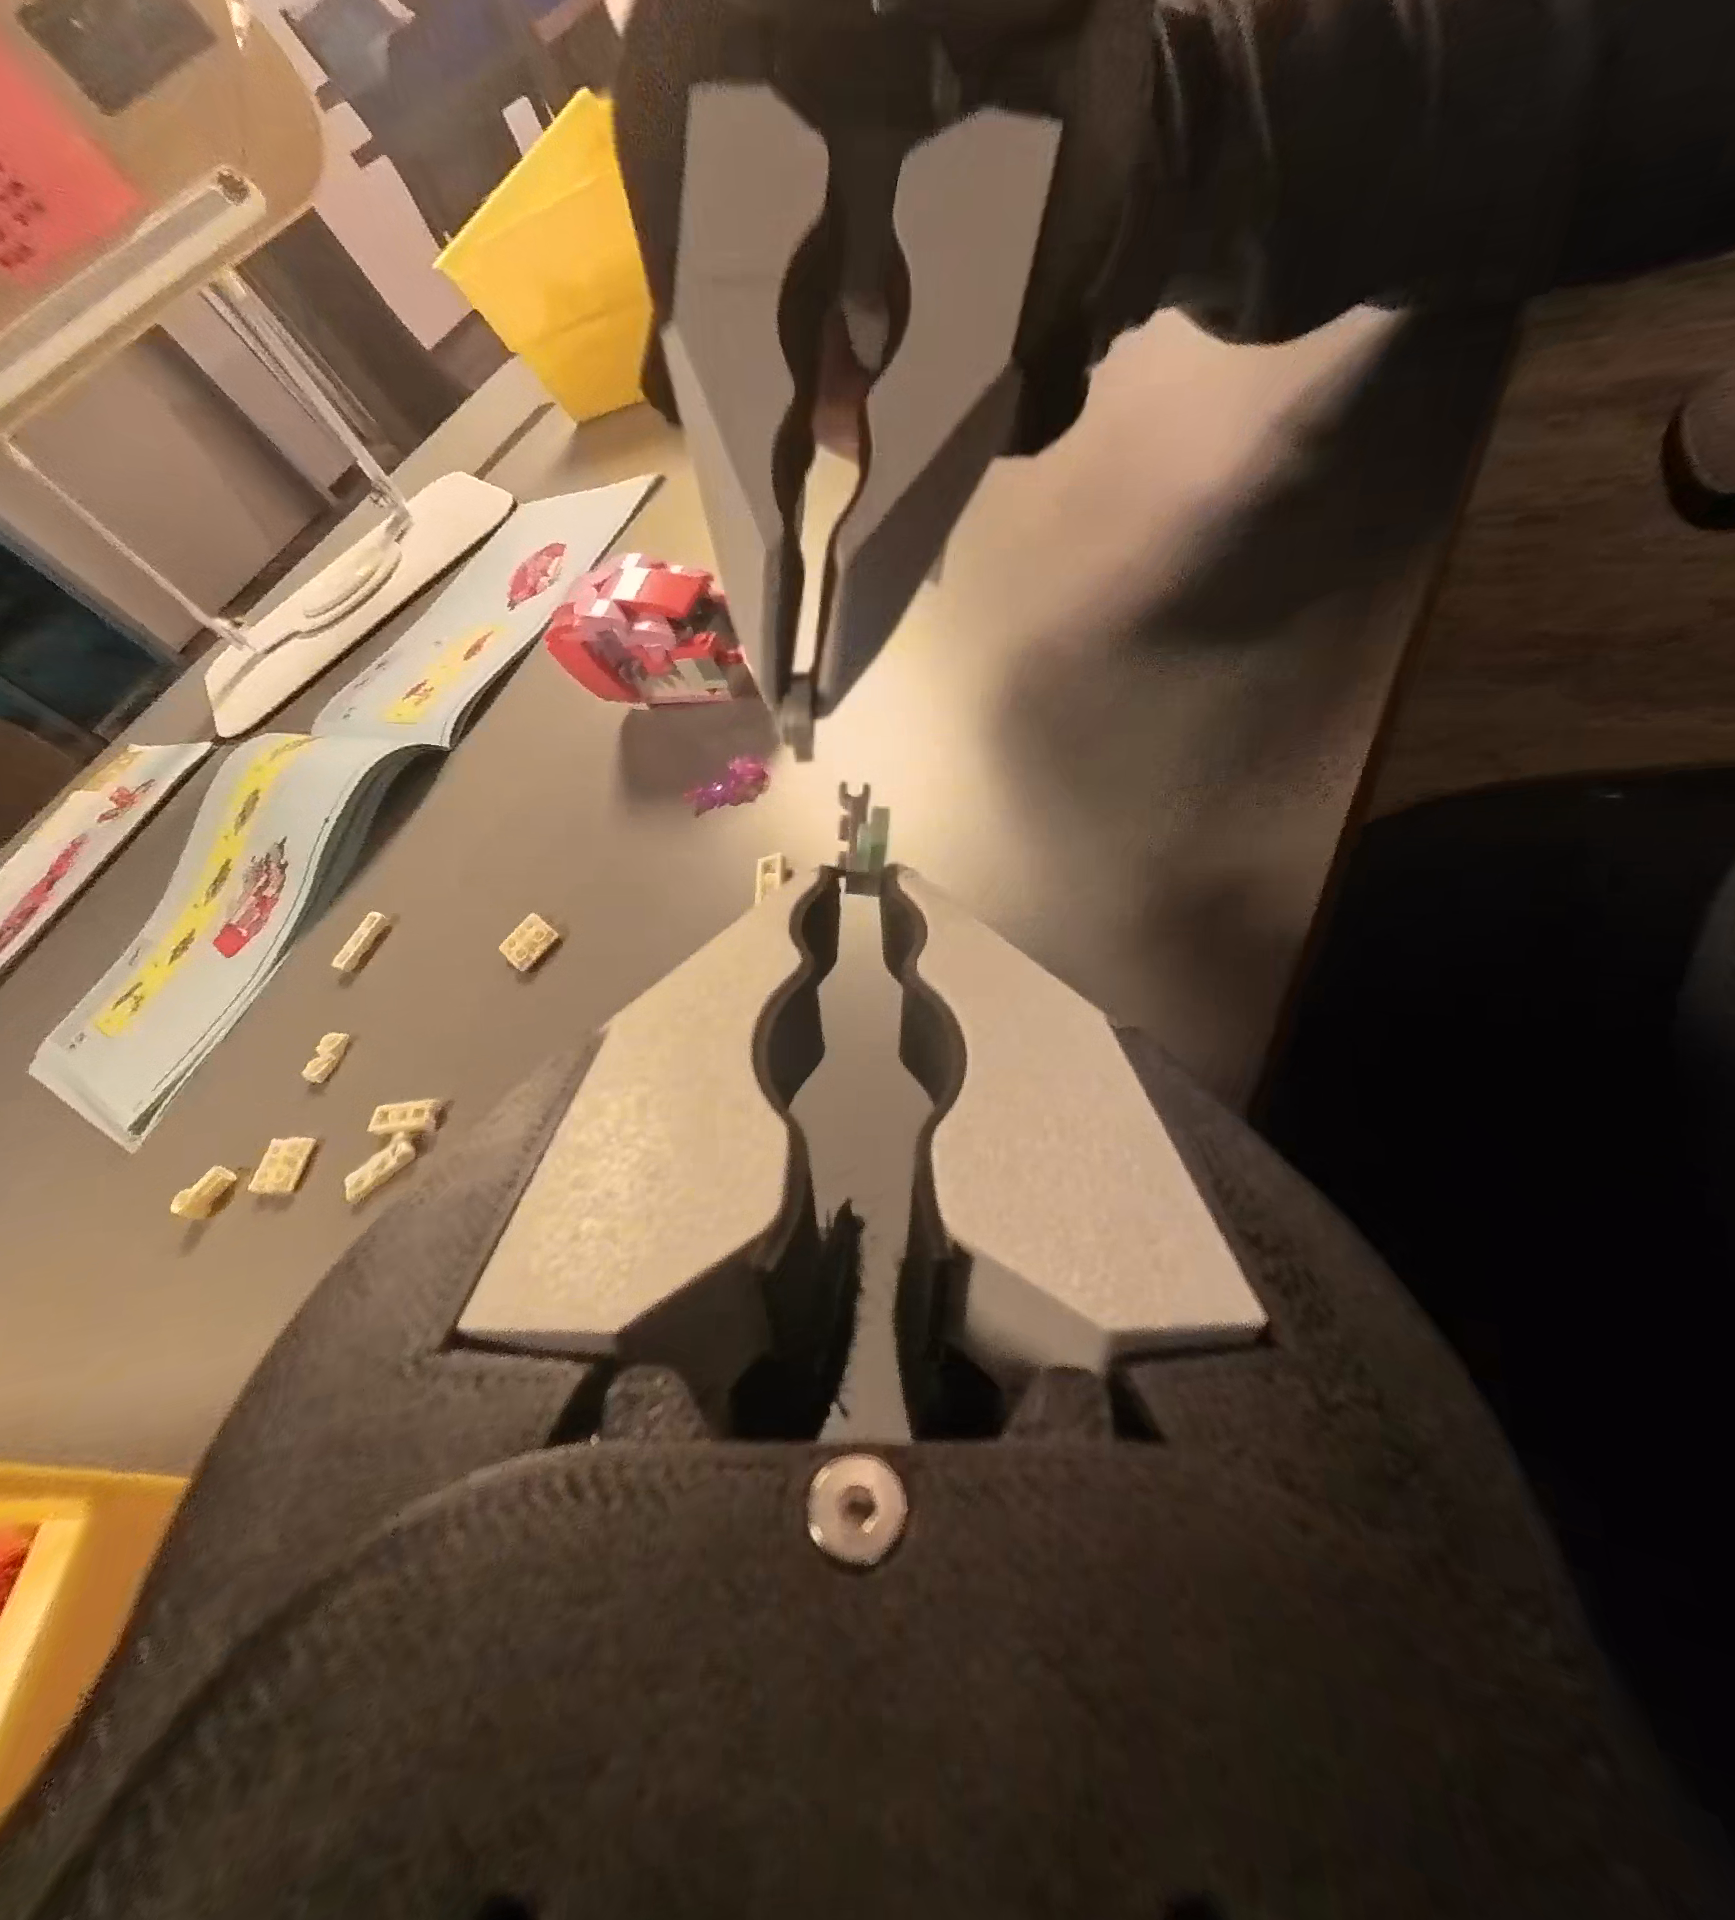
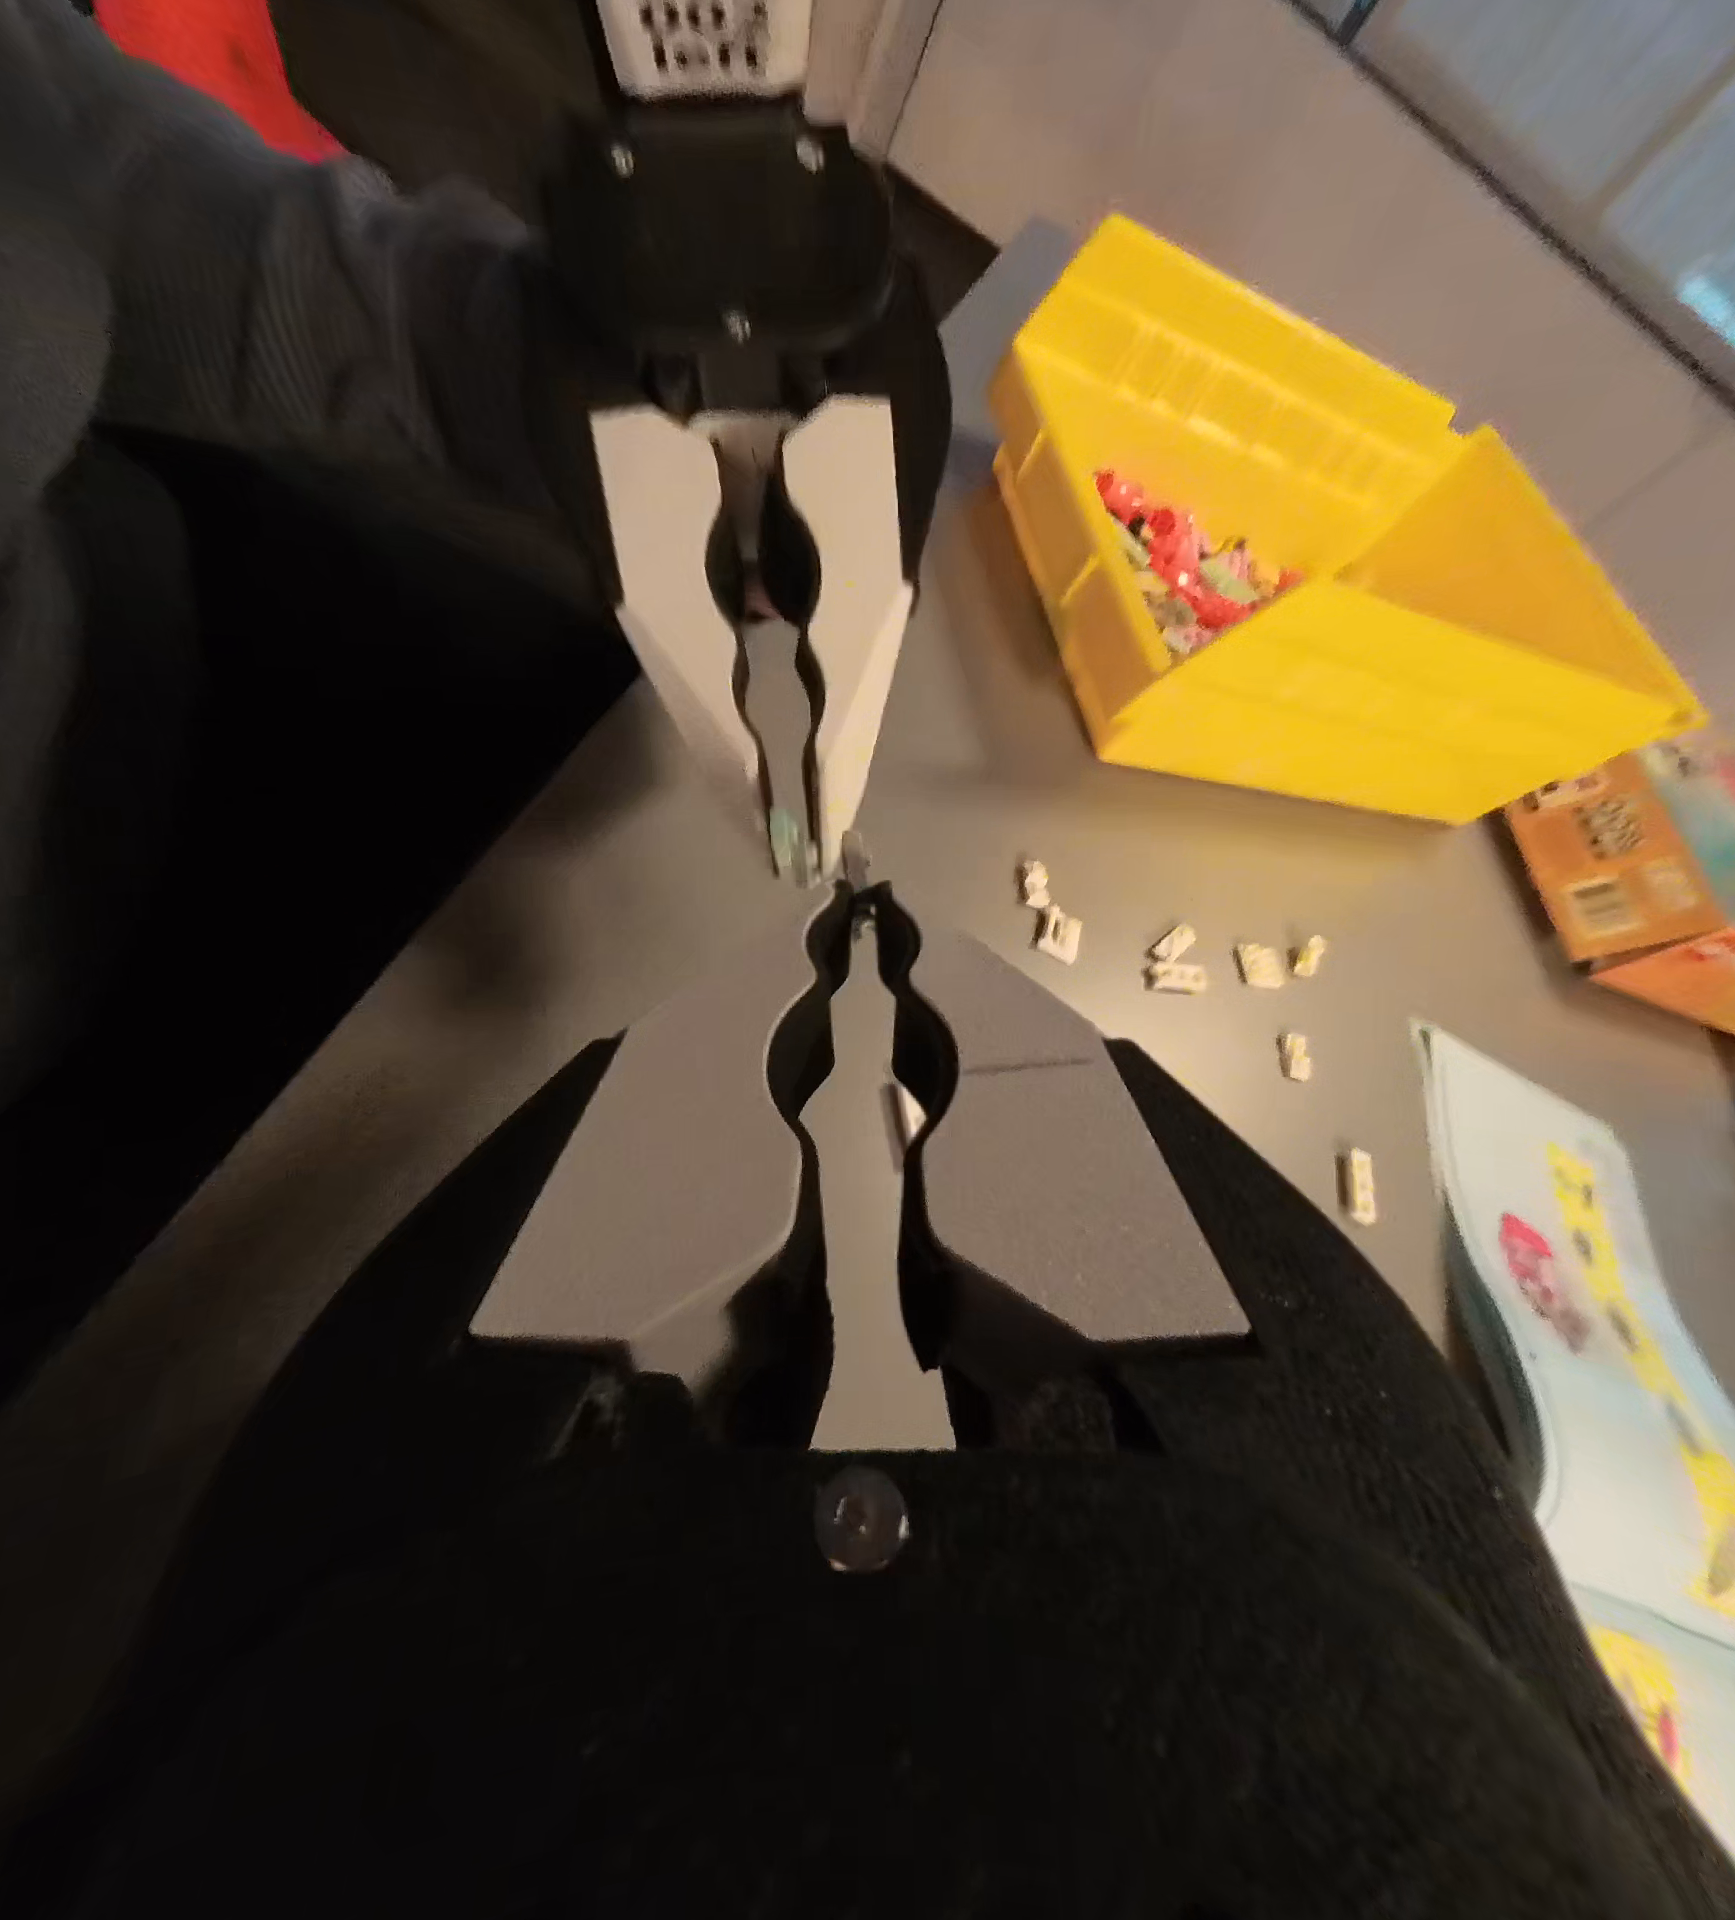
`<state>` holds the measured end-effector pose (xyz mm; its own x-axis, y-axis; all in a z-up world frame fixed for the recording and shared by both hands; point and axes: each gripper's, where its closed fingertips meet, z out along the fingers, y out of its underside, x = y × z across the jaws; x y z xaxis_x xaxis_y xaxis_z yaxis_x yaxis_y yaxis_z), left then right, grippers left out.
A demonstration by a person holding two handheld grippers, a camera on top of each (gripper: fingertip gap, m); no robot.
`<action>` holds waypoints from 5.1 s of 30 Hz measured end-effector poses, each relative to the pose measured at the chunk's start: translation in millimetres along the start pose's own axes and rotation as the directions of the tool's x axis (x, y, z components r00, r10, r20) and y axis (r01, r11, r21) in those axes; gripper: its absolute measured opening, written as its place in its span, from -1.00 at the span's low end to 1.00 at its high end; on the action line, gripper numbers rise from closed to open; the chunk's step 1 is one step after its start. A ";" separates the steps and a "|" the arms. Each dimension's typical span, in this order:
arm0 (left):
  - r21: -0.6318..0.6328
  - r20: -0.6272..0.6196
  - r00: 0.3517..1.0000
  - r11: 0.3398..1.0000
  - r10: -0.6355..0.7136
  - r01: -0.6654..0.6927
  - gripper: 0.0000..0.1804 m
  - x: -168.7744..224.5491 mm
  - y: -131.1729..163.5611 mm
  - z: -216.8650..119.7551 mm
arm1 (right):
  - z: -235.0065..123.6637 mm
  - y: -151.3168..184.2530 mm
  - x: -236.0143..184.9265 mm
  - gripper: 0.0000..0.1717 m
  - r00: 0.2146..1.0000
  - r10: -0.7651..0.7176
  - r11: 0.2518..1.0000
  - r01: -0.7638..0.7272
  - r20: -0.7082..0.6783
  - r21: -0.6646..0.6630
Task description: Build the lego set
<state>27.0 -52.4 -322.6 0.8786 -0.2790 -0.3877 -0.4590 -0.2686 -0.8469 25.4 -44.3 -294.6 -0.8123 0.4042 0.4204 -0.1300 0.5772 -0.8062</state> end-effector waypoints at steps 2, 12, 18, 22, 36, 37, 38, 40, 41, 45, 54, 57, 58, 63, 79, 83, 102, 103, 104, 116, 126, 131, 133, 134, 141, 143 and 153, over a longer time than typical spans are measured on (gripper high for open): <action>-0.010 0.000 1.000 1.000 0.024 -0.024 -0.92 0.8 0.7 4.2 | 0.5 -6.2 -2.8 -0.98 1.000 -0.019 1.000 0.019 0.015 -0.003; -0.003 -0.020 1.000 1.000 -0.001 0.001 -0.92 1.7 -1.3 11.3 | 8.8 11.8 -10.3 -0.97 0.997 -0.028 0.988 0.038 0.068 -0.152; -0.015 -0.022 1.000 1.000 -0.016 0.016 -0.92 1.4 -0.1 12.3 | 8.3 13.6 -11.9 -0.96 0.995 -0.046 0.984 0.060 0.087 -0.170; -0.022 -0.022 0.999 0.999 -0.026 0.025 -0.92 0.9 0.8 12.5 | 8.5 14.8 -15.6 -0.89 0.992 -0.046 0.982 0.066 0.119 -0.176; -0.042 -0.058 0.997 0.998 -0.058 0.056 -0.92 5.0 2.6 14.1 | 14.0 13.5 -17.3 -0.91 0.985 -0.120 0.975 0.140 0.121 -0.172; -0.044 -0.061 0.996 0.997 -0.059 0.057 -0.92 5.5 3.0 14.4 | 14.1 14.0 -17.7 -0.91 0.982 -0.141 0.971 0.162 0.122 -0.176; -0.043 -0.065 0.996 0.997 -0.061 0.058 -0.92 5.9 2.9 14.2 | 14.0 14.1 -18.0 -0.91 0.980 -0.159 0.968 0.179 0.122 -0.174; -0.032 -0.082 0.994 0.997 -0.066 0.063 -0.92 7.3 1.5 13.3 | 13.2 12.6 -19.2 -0.91 0.980 -0.149 0.972 0.169 0.131 -0.164; -0.024 -0.091 0.994 0.998 -0.066 0.064 -0.92 8.1 0.4 12.6 | 12.6 11.5 -19.9 -0.91 0.981 -0.136 0.976 0.156 0.139 -0.153; 0.029 -0.132 0.989 0.997 -0.064 0.068 -0.92 12.3 -6.0 8.1 | 9.6 4.9 -24.5 -0.91 0.980 -0.100 0.988 0.119 0.174 -0.102; 0.102 -0.199 0.976 0.989 -0.088 0.110 -0.93 16.8 -15.8 1.7 | 5.5 -3.8 -28.8 -0.93 0.975 -0.058 0.998 0.063 0.213 -0.017; 0.120 -0.207 0.972 0.983 -0.109 0.136 -0.93 15.5 -18.5 0.0 | 4.7 -6.4 -27.6 -0.94 0.977 -0.056 0.998 0.059 0.207 -0.008; 0.122 -0.200 0.973 0.983 -0.115 0.141 -0.93 14.1 -18.5 -0.1 | 4.9 -6.2 -26.2 -0.94 0.978 -0.058 0.998 0.061 0.199 -0.011; 0.133 -0.174 0.974 0.977 -0.142 0.166 -0.93 8.1 -19.4 -1.0 | 5.1 -6.5 -20.3 -0.96 0.986 -0.078 0.997 0.082 0.145 -0.017; 0.117 -0.098 0.971 0.966 -0.220 0.231 -0.94 -7.5 -15.1 0.7 | 10.7 -3.2 -8.3 -0.83 0.997 -0.065 0.996 0.068 0.044 -0.063; 0.105 -0.094 0.969 0.966 -0.229 0.238 -0.94 -8.2 -13.5 1.4 | 12.6 -2.5 -4.7 -0.88 0.999 -0.038 0.997 0.039 0.021 -0.068; 0.017 -0.151 0.974 0.985 -0.168 0.173 -0.93 6.3 -3.9 6.3 | 12.6 11.8 -19.5 -0.95 0.967 -0.233 0.958 0.247 0.105 -0.145; 0.009 -0.160 0.974 0.986 -0.162 0.166 -0.94 8.3 -3.2 7.0 | 12.4 13.3 -21.6 -0.95 0.959 -0.260 0.949 0.276 0.115 -0.154; 0.000 -0.166 0.973 0.987 -0.159 0.161 -0.94 9.5 -2.2 7.7 | 12.4 15.0 -22.9 -0.96 0.953 -0.276 0.941 0.294 0.122 -0.166; -0.071 -0.107 0.973 0.978 -0.202 0.196 -0.94 0.8 9.3 11.0 | 20.4 24.0 -13.8 -0.96 0.945 -0.324 0.911 0.321 0.032 -0.258; -0.110 -0.061 0.973 0.970 -0.225 0.217 -0.94 -5.1 15.8 14.1 | 25.2 30.2 -12.1 -0.85 0.975 -0.222 0.939 0.219 0.019 -0.266; -0.145 -0.033 0.974 0.965 -0.225 0.218 -0.94 -6.9 20.8 16.5 | 28.1 34.0 -8.6 -0.88 0.987 -0.161 0.947 0.154 -0.004 -0.280; -0.162 -0.022 0.975 0.963 -0.222 0.215 -0.94 -6.9 23.0 17.8 | 29.1 36.2 -8.2 -0.88 0.991 -0.133 0.949 0.125 -0.007 -0.289; -0.165 -0.017 0.974 0.962 -0.225 0.219 -0.94 -7.3 23.4 18.1 | 29.3 36.5 -7.8 -0.88 0.993 -0.120 0.951 0.112 -0.009 -0.289; -0.198 0.006 0.978 0.959 -0.208 0.205 -0.94 -6.9 27.4 21.0 | 30.0 42.5 -7.9 -0.94 0.991 -0.134 0.937 0.125 -0.005 -0.327; -0.187 0.003 0.977 0.959 -0.214 0.211 -0.94 -7.4 25.9 20.2 | 29.4 40.9 -7.6 -0.95 0.988 -0.157 0.934 0.147 -0.007 -0.325; -0.222 -0.027 0.994 0.970 -0.110 0.101 -0.94 2.5 28.6 24.1 | 27.2 45.5 -17.7 -0.97 0.859 -0.503 0.786 0.498 0.089 -0.366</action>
<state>19.2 -38.6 -356.6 0.9199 -0.2725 -0.2820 -0.3853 -0.4934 -0.7798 18.4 -44.5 -350.0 -0.6832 -0.0061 0.7302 -0.2985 0.9149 -0.2717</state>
